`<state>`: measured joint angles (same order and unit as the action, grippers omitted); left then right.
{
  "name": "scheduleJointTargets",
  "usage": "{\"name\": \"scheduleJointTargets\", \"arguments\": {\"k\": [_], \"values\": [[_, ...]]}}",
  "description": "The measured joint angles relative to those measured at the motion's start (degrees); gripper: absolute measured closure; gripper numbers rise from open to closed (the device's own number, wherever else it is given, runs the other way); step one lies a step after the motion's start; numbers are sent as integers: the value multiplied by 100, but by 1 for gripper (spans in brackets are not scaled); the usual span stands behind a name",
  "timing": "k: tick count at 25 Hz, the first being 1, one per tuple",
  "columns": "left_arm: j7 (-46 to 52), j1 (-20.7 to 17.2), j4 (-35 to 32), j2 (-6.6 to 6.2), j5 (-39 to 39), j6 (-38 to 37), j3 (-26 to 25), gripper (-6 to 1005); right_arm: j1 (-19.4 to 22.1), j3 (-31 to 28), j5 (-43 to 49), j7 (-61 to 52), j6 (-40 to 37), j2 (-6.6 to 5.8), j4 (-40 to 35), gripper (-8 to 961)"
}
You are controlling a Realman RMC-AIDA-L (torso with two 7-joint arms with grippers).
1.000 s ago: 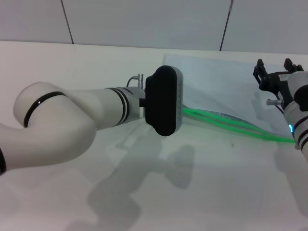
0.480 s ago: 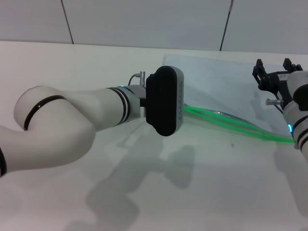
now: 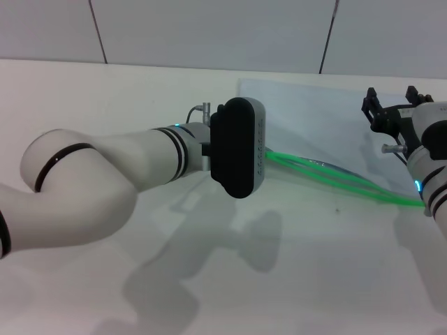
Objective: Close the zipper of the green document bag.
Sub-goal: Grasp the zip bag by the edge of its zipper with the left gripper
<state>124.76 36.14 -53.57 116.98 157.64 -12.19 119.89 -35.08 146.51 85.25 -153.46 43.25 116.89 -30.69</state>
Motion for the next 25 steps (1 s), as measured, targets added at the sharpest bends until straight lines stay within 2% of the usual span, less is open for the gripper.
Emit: {"name": "scheduleJointTargets", "arguments": {"k": [15, 18, 23, 25], "values": [[39, 163, 250, 0, -188, 72, 92, 433, 1, 0, 0, 0, -1, 0, 1, 231], [30, 175, 355, 0, -193, 338, 202, 438, 0, 0, 0, 0, -1, 0, -5, 231], [44, 204, 462, 0, -267, 490, 221, 539, -14, 0, 0, 0, -1, 0, -13, 231], [32, 268, 535, 0, -376, 507, 223, 551, -15, 0, 0, 0, -1, 0, -17, 231]]}}
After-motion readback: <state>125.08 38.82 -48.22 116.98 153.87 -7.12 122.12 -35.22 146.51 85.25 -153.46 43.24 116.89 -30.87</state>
